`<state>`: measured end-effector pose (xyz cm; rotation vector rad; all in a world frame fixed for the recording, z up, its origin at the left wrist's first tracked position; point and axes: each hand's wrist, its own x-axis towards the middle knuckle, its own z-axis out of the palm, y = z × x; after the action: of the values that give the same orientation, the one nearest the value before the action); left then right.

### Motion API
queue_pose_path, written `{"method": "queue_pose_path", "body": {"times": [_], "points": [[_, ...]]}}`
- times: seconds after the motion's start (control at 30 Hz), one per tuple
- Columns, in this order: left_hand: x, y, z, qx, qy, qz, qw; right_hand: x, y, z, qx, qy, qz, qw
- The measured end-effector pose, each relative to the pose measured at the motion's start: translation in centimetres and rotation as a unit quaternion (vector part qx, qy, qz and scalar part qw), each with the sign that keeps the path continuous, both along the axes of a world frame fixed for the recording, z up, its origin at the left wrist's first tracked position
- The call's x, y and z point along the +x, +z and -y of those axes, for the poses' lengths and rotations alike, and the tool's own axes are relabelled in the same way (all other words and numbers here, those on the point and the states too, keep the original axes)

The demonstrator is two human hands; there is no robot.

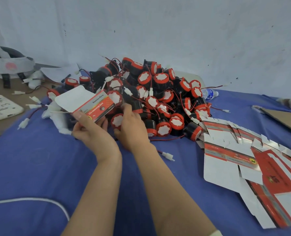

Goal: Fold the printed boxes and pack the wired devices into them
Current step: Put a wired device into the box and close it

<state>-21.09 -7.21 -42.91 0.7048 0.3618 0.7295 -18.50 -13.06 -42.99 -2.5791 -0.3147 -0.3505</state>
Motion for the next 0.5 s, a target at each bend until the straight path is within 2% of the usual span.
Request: {"method": "queue_pose_path", "body": {"times": [0.1, 0.2, 0.33, 0.4, 0.47, 0.5], "points": [[-0.1, 0.0, 0.0, 0.016, 0.007, -0.011, 1.0, 0.5, -0.2, -1.4, -0.076, -0.049, -0.029, 0.996], [-0.2, 0.0, 0.2, 0.033, 0.012, -0.026, 0.999, 1.4, 0.6, -2.3, -0.097, -0.089, -0.084, 0.988], [-0.1, -0.1, 0.1, 0.026, 0.014, -0.037, 0.999, 1.4, 1.5, -2.7, -0.132, -0.103, -0.105, 0.98], [0.0, -0.1, 0.0, 0.024, 0.007, -0.022, 0.999, 0.8, 2.5, -1.8, -0.065, -0.078, -0.082, 0.991], [0.1, -0.2, 0.2, 0.041, -0.016, 0.006, 0.999, 0.1, 4.0, 0.4, 0.058, -0.062, 0.002, 0.996], [0.0, -0.1, 0.4, 0.055, -0.048, 0.031, 0.997, -0.4, 4.9, 2.0, 0.121, -0.075, 0.062, 0.988]]}}
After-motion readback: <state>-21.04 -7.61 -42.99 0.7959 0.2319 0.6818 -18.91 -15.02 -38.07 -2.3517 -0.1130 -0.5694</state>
